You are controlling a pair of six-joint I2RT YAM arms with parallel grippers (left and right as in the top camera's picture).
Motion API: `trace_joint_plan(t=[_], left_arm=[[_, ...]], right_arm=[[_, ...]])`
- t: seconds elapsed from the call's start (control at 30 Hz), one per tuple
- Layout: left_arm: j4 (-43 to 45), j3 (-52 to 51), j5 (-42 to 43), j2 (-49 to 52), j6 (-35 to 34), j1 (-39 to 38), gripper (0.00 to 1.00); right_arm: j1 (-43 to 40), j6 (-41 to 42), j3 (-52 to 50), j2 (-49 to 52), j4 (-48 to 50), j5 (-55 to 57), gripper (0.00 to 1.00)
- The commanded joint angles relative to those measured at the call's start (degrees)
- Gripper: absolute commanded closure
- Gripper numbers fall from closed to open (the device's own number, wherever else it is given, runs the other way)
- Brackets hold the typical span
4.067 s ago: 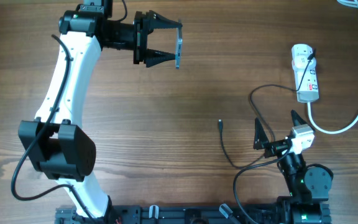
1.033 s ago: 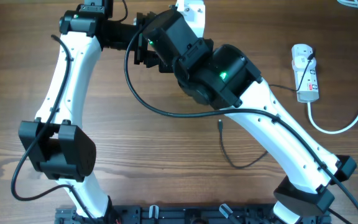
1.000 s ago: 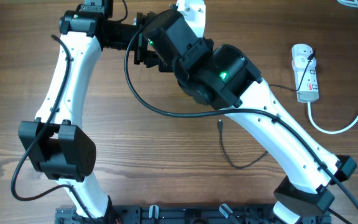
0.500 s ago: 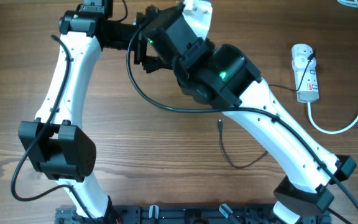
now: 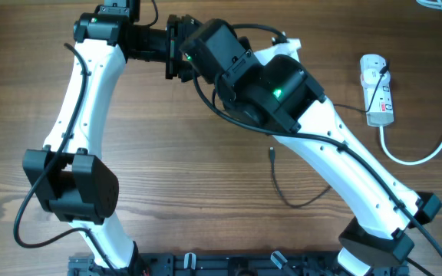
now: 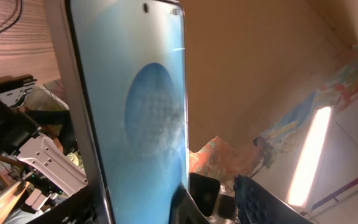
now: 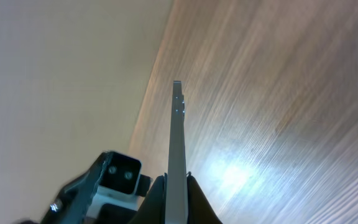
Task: Plug charger to phone and switch on socket
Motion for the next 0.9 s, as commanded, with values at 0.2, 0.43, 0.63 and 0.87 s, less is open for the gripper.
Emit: trace_joint_plan(t=[0.2,0.43,0.63,0.87], left_arm=[[0.0,0.4,1.8,-1.9,0.0,-0.1,0.49],[0.0,0.4,1.8,-1.9,0.1,-0.1,0.66],[0.0,0.4,1.8,-1.9,0.1,-0.1,0.67],[0.0,0.4,1.8,-1.9,0.0,-0.1,0.74]], right_arm=[[-0.1,10.3,1.0,-2.3,3.3,2.8,0.95],[-0.1,10.3,1.0,-2.3,3.3,4.2,0.95],[-0.1,10.3,1.0,-2.3,3.8,3.9,0.95],[-0.1,10.2,1.0,-2.3,4.1,3.2,0.96]])
